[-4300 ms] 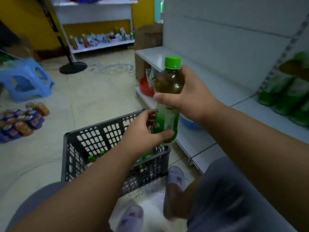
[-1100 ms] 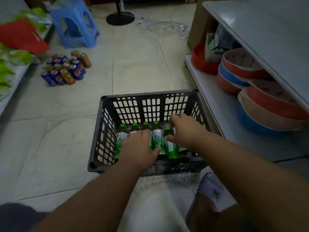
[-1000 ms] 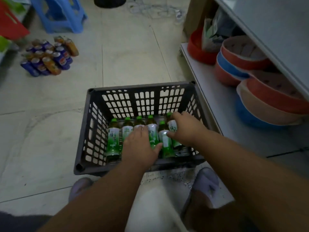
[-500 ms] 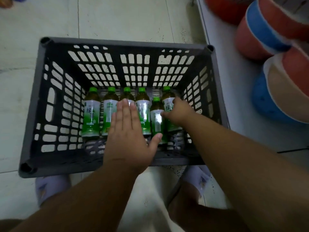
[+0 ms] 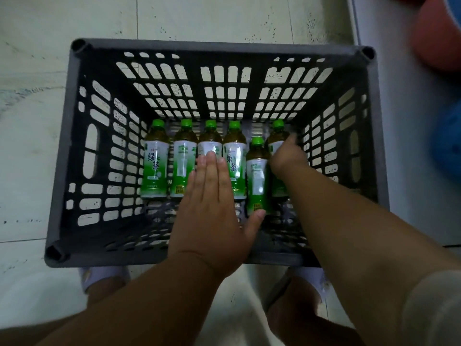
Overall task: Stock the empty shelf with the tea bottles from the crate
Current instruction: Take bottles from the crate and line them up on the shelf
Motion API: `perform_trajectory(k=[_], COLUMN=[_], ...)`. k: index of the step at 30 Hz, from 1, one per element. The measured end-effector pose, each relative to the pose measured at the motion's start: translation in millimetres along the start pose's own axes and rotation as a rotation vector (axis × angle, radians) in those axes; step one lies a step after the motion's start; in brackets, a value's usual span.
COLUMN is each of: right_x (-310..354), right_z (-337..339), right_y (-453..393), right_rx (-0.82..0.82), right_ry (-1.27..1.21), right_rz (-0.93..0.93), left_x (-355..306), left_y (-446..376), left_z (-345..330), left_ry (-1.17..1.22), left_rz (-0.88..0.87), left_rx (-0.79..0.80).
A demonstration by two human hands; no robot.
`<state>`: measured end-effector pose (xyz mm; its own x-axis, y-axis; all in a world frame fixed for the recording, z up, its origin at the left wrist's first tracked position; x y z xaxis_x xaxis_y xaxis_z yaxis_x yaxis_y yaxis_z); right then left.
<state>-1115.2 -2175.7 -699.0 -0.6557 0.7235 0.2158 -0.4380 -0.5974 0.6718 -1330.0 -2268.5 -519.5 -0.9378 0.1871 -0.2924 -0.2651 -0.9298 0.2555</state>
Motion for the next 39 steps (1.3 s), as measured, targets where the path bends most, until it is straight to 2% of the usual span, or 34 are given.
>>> perform_trajectory(k=[3,6,10,19,22,27,29,34,39], right_x=[-4.8,-4.8,13.2,31.4,39.7,48.3,47.7,25.3,-23.5], right_z=[5.6,9.1,19.8,91.6,118.7,161.6,178.3,215.5,260.6], right_y=[3.5,14.5,41.3,144.7,194.3,292.9,335.5,428.5,494.4], right_rx=[0.106,0.135,0.190,0.131,0.145,0.151,0.111,0.027,-0.171], right_ry=[-0.035,-0.048,-0.236,-0.445,-0.466,-0.584,-0.630,-0.748,-0.826], right_rz=[0.008,0.084,0.229,0.481,0.560,0.694,0.771,0.914,1.008], left_x=[1.4,1.5,1.6,-0.1,-4.6,-19.8,-29.0,-63.4,-125.0], left_y=[0.1,-1.3,-1.7,3.5,16.1,61.0,82.8,132.8,169.2], left_z=[1.0,-3.1,-3.9,4.6,19.8,86.7,115.8,167.6,191.6], left_ry=[0.008,-0.004,-0.005,-0.058,0.084,0.632,0.748,0.811,0.832], left_rz=[0.013,0.014,0.010,0.007,-0.029,-0.007,-0.036,-0.107,-0.238], left_rx=[0.000,0.016,0.030,0.040,0.073,0.033,0.010,-0.007,0.029])
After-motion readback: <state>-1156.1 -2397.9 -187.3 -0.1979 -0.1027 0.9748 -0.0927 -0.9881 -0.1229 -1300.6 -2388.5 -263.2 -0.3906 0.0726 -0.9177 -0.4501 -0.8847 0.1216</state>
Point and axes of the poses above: each hand's wrist, its own y-axis away from the middle knuckle, its own z-axis out of the back of the hand, x = y × z, the point moved 9 cm from there along -y, towards the middle knuckle, and after that the axes turned 2 degrees about x, right-handed, at the moved point
